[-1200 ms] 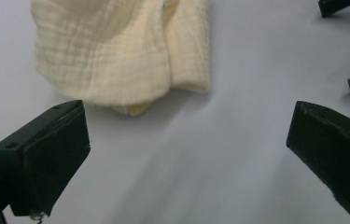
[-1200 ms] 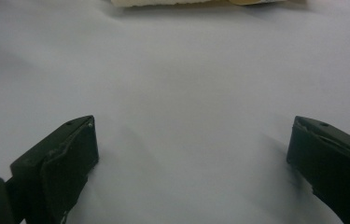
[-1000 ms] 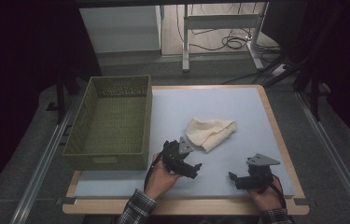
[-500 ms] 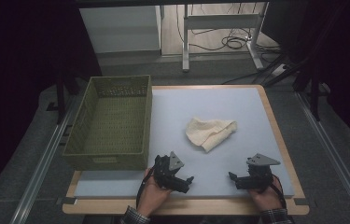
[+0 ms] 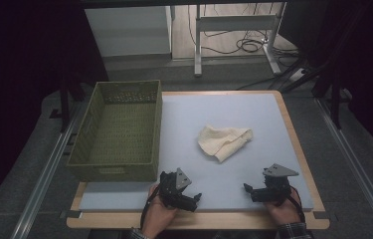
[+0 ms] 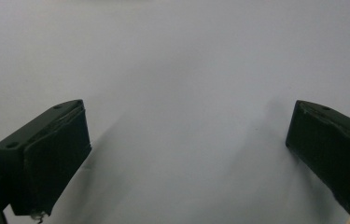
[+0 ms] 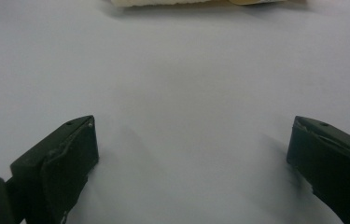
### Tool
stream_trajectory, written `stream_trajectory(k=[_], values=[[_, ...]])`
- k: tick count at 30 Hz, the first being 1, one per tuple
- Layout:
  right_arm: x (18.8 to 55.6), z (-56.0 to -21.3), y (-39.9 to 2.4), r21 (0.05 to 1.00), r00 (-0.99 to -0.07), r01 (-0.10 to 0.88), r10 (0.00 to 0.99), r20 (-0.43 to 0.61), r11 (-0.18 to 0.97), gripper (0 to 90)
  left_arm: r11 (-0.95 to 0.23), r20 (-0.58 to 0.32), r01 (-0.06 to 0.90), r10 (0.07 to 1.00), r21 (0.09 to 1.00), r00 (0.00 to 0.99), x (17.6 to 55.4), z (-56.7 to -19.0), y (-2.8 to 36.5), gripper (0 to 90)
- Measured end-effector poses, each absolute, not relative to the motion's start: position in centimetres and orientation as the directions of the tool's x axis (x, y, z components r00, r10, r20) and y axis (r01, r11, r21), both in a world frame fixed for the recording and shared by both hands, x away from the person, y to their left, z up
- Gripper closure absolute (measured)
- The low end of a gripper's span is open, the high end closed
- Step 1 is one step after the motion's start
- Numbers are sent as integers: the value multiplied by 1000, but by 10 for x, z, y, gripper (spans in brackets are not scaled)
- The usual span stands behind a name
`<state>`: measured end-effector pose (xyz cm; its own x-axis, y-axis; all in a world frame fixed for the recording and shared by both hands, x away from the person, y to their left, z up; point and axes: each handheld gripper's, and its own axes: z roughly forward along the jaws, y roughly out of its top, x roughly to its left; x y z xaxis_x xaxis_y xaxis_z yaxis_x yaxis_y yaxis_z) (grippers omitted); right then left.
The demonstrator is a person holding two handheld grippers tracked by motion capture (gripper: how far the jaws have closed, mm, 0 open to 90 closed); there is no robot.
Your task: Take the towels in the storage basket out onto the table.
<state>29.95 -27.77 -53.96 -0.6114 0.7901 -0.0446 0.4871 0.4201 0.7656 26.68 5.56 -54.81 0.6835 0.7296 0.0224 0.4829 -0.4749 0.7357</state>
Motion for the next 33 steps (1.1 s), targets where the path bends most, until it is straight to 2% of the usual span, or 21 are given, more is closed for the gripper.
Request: stream_trajectory(k=[9,16,27,33], values=[[302,-537,-277,745,-625,499,779,-45,443,18,-479,6,515,736,711,677,277,-544,52,0],[306,-533,-276,730,-614,521,788,-38,441,52,-442,-21,504,736,742,677,300,-529,44,68],[322,-520,-267,741,-670,497,742,-4,452,297,-458,-4,450,698,766,716,334,-515,20,342],[332,-515,-250,744,-718,466,696,3,478,458,-457,-3,443,693,771,721,351,-513,15,535]])
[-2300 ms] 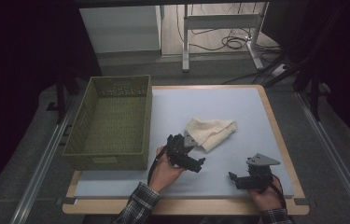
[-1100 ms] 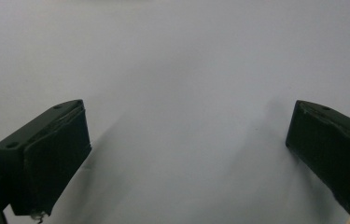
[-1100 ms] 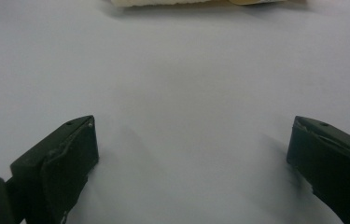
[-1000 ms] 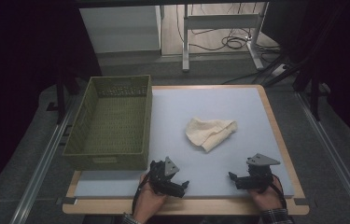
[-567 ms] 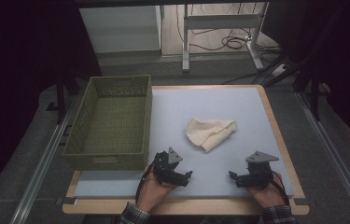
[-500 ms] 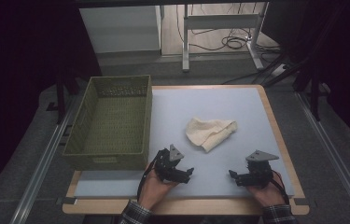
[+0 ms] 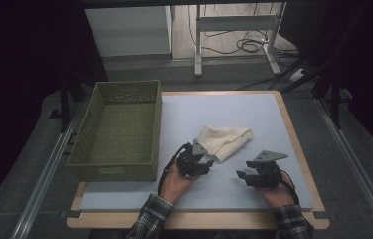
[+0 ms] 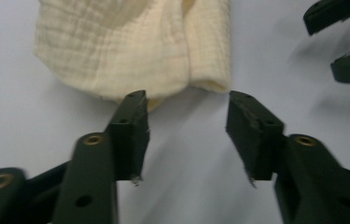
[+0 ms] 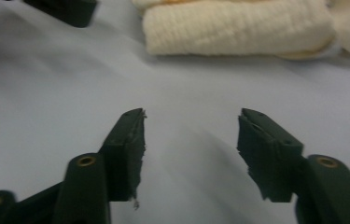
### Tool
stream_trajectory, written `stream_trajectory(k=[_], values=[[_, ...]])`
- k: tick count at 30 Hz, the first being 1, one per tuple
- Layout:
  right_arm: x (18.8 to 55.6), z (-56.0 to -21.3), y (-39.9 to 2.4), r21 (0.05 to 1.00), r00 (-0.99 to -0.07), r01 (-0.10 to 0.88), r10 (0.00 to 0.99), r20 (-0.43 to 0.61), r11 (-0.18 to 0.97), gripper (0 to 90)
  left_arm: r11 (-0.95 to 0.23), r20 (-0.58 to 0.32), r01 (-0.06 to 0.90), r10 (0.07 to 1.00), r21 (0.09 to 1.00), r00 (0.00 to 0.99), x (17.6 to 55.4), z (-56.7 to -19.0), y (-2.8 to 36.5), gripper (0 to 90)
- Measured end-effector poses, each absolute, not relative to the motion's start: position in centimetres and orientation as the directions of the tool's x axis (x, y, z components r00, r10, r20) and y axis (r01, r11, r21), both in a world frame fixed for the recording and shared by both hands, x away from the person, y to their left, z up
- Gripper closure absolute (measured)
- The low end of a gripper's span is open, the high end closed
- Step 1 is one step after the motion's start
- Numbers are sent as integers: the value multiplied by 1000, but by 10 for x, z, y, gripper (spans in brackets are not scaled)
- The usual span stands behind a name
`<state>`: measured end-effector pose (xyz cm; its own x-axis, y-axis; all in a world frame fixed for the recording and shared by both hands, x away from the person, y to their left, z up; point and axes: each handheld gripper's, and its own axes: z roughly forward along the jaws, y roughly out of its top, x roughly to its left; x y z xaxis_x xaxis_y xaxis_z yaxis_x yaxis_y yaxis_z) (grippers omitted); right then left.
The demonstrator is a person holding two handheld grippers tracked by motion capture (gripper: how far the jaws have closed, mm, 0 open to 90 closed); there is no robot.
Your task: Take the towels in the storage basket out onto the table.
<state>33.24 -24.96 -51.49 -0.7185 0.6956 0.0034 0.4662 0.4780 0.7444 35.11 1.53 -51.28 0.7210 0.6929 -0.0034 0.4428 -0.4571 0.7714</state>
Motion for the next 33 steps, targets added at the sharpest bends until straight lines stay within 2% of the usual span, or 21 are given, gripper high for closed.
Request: stream_trajectory(k=[3,6,10,12,14,19,21,22,24,25,33], values=[[338,-514,-240,745,-735,461,678,15,483,530,-462,2,439,690,770,724,359,-513,12,571],[345,-514,-229,749,-751,449,660,21,487,556,-467,16,435,695,770,719,366,-514,9,533],[352,-511,-215,754,-759,435,651,13,491,554,-469,22,435,699,769,714,374,-518,5,451],[357,-511,-209,762,-752,430,659,5,485,496,-472,18,445,701,761,713,378,-522,3,453],[364,-512,-202,758,-746,429,666,-10,492,460,-478,16,458,705,750,710,383,-526,2,480],[379,-521,-188,718,-731,441,680,-61,539,470,-454,-30,490,710,744,703,389,-531,6,629],[381,-526,-185,706,-729,430,677,-95,562,524,-448,-42,497,710,743,703,389,-530,7,720],[381,-526,-184,710,-725,426,681,-103,560,588,-449,-46,496,706,743,707,389,-529,8,756],[380,-524,-184,699,-709,427,692,-134,573,771,-434,-64,499,703,750,708,389,-527,9,810],[380,-523,-185,692,-706,430,694,-143,580,806,-423,-75,500,702,756,708,389,-525,10,819],[370,-504,-212,708,-713,429,692,-115,560,821,-338,-112,466,701,818,704,384,-501,15,818]])
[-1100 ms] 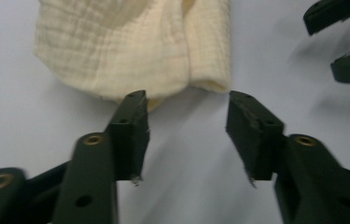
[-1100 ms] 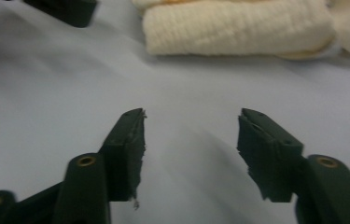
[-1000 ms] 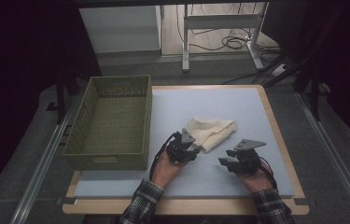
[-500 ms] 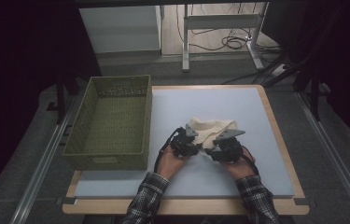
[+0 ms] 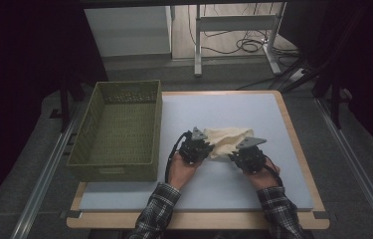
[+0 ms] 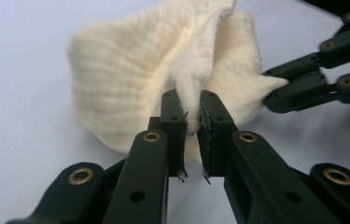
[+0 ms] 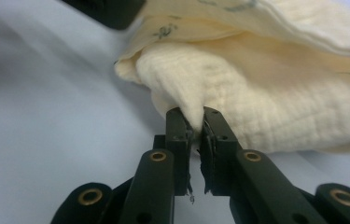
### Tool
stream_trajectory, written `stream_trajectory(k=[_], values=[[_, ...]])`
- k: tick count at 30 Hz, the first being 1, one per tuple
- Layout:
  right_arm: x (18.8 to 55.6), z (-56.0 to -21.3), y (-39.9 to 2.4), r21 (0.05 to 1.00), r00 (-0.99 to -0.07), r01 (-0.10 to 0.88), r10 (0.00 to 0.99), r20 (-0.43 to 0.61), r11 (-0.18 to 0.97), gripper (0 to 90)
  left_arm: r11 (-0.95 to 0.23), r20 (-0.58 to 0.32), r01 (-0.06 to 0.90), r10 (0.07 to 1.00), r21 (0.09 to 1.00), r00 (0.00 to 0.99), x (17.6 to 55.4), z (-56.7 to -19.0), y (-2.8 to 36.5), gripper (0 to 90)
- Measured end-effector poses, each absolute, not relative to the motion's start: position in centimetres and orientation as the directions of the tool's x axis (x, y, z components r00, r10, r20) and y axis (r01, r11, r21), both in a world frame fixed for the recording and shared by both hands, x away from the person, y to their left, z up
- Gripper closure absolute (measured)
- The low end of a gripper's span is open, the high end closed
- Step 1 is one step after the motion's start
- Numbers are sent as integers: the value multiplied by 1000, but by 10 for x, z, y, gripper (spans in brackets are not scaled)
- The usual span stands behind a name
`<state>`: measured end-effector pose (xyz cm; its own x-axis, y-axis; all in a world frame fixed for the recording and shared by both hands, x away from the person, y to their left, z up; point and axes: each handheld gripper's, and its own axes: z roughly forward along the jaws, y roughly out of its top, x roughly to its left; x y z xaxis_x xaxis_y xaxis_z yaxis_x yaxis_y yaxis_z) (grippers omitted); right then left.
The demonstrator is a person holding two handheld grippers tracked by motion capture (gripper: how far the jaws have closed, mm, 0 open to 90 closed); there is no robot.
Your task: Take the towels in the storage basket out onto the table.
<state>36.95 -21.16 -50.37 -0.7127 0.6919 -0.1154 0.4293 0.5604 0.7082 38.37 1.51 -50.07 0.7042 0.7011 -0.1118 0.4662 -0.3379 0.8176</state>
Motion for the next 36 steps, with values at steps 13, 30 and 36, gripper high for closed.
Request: stream_trajectory(k=[13,30,36], values=[[350,-463,-291,755,-619,448,776,-123,478,814,-223,-166,497,765,839,623,385,-485,41,829],[338,-456,-295,748,-665,458,743,-70,481,551,-288,-123,529,782,799,611,383,-500,27,378],[347,-477,-255,724,-734,459,679,-18,515,489,-307,-144,535,752,787,643,379,-508,13,337]])
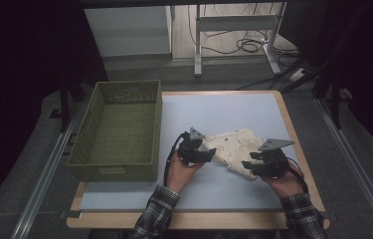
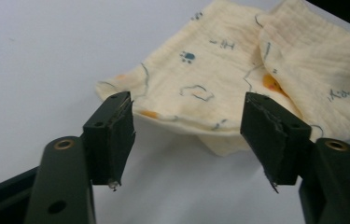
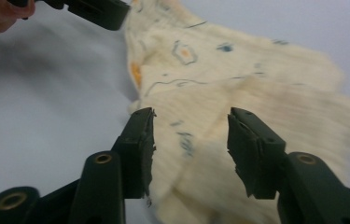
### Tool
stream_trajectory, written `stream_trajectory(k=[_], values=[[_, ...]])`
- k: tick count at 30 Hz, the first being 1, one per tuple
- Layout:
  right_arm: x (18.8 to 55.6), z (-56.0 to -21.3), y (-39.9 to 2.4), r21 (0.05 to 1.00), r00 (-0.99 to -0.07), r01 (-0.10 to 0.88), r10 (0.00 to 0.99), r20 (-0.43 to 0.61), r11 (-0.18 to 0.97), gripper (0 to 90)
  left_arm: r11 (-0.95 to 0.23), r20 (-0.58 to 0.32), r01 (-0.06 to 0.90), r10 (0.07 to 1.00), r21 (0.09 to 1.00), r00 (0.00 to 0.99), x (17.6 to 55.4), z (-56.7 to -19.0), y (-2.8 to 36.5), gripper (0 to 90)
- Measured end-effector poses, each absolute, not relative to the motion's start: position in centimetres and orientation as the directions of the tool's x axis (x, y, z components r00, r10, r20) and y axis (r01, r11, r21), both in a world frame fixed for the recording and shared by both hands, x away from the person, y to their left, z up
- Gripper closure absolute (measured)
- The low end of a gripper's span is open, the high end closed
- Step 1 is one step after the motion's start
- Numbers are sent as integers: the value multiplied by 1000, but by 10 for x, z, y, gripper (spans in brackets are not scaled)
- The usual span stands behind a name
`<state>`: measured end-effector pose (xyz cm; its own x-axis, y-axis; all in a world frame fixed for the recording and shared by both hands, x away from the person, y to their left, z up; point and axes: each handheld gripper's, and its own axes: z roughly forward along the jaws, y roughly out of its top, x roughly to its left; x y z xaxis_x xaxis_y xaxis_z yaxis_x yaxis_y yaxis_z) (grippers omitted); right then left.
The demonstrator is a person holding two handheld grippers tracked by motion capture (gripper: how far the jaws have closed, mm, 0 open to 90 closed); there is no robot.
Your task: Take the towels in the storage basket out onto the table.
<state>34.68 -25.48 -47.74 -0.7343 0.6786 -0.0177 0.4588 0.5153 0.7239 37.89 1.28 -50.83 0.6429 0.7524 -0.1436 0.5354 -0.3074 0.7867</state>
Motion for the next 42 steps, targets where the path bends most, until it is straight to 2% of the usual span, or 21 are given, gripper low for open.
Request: stream_trajectory(k=[3,4,7,8,10,12,17,22,25,26,28,30,31,34,36,37,38,40,42], values=[[351,-493,-242,696,-743,470,669,-19,542,486,-323,-144,551,752,770,643,382,-517,7,333],[352,-497,-238,683,-738,478,674,-29,552,495,-328,-143,556,754,764,641,383,-520,5,358],[352,-507,-233,645,-723,488,686,-79,588,716,-366,-142,572,741,734,656,388,-530,-1,525],[351,-508,-234,645,-725,495,686,-63,582,775,-375,-144,577,737,725,660,389,-532,-2,607],[349,-506,-235,656,-725,488,686,-64,576,828,-377,-148,575,731,726,666,389,-534,-3,762],[347,-500,-239,672,-727,476,684,-62,568,830,-389,-140,571,727,723,673,389,-533,-3,885],[341,-477,-257,717,-718,453,694,-60,530,829,-354,-106,543,759,761,642,388,-521,9,900],[342,-460,-286,739,-674,465,736,-61,487,829,-291,-117,537,790,792,602,390,-507,26,900],[343,-456,-301,750,-651,485,759,-35,450,829,-284,-133,527,774,801,619,388,-504,25,883],[344,-455,-304,749,-646,491,763,-29,445,828,-284,-149,518,750,807,644,388,-504,22,832],[345,-457,-306,750,-647,499,762,-10,434,828,-292,-146,475,708,830,691,382,-503,11,645],[347,-461,-303,740,-657,506,754,-1,443,825,-321,-129,436,663,841,738,376,-502,-3,528],[347,-464,-299,737,-665,505,747,0,450,824,-341,-123,419,635,841,763,374,-501,-10,480],[348,-470,-289,728,-681,505,732,6,464,820,-410,-99,390,574,825,813,370,-503,-33,428],[349,-472,-284,727,-690,501,724,8,470,819,-466,-96,398,548,790,831,371,-511,-45,446],[349,-472,-283,728,-693,499,721,8,471,819,-485,-100,412,548,771,831,373,-516,-49,491],[349,-472,-282,728,-694,497,720,5,473,818,-503,-96,427,557,751,825,375,-521,-51,557],[349,-471,-283,730,-695,494,719,6,472,818,-514,-106,461,576,724,810,379,-530,-50,786],[349,-469,-285,732,-690,494,724,2,469,818,-484,-152,486,577,728,802,381,-532,-44,900]])
